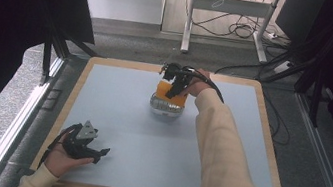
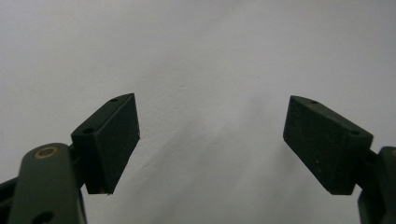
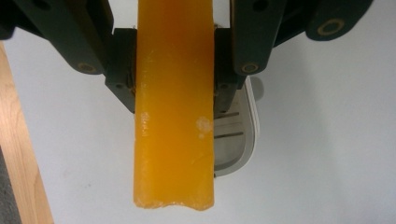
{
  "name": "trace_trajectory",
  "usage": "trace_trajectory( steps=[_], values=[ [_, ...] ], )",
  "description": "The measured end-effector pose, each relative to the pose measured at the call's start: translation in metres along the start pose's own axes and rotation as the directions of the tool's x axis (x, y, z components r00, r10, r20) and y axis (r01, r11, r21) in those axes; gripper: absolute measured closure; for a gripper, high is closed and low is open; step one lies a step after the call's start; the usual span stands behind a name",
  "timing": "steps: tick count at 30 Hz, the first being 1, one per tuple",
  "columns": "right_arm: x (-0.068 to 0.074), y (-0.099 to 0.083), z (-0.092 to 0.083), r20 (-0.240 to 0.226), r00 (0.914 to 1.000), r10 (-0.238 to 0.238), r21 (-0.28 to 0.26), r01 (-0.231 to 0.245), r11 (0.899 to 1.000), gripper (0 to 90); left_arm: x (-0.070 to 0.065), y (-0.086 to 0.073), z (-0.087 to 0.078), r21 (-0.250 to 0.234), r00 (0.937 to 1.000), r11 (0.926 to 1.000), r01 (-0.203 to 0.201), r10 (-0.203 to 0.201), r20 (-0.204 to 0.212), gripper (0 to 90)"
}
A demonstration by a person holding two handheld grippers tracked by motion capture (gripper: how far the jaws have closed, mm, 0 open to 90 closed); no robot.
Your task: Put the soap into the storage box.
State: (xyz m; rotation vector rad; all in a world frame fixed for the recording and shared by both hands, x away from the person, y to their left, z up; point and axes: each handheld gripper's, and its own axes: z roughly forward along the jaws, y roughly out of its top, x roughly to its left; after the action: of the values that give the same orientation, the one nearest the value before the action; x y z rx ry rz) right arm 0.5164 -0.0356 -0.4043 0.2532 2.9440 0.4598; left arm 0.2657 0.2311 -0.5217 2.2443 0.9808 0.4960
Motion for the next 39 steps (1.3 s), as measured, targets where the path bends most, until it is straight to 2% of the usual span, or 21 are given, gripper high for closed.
trace_trajectory(
  steps=[9, 23, 32, 35, 38, 39],
  values=[
    [-0.002, 0.004, 0.018, -0.026, 0.9987, -0.045, 0.018, 0.045, 0.999, 61.5, 0.001, -0.001, 0.001, 0.006, 1.0, 1.0, -0.001, 0.001, -0.001, 18.7],
    [-0.006, 0.001, 0.032, -0.056, 0.9934, -0.1, 0.05, 0.103, 0.993, 61.5, 0.002, -0.001, 0.002, 0.009, 1.0, 1.0, -0.001, 0.001, -0.006, 18.7],
    [-0.008, 0.001, 0.037, -0.064, 0.9922, -0.107, 0.044, 0.11, 0.993, 61.4, 0.001, -0.002, 0.002, 0.014, 1.0, 0.9999, -0.004, 0.004, -0.007, 18.7],
    [-0.008, 0.002, 0.038, -0.055, 0.9931, -0.104, 0.043, 0.107, 0.993, 60.6, 0.0, -0.002, 0.003, 0.016, 1.0, 0.9998, -0.007, 0.007, -0.002, 18.7],
    [-0.008, 0.004, 0.033, -0.013, 0.998, -0.062, 0.001, 0.062, 0.998, 50.6, 0.0, -0.002, 0.003, 0.019, 0.9999, 0.9997, -0.012, 0.012, -0.002, 18.7],
    [-0.008, 0.004, 0.032, 0.003, 0.9981, -0.061, -0.006, 0.061, 0.998, 48.8, 0.0, -0.002, 0.003, 0.018, 0.9999, 0.9998, -0.011, 0.011, -0.002, 18.7]
  ],
)
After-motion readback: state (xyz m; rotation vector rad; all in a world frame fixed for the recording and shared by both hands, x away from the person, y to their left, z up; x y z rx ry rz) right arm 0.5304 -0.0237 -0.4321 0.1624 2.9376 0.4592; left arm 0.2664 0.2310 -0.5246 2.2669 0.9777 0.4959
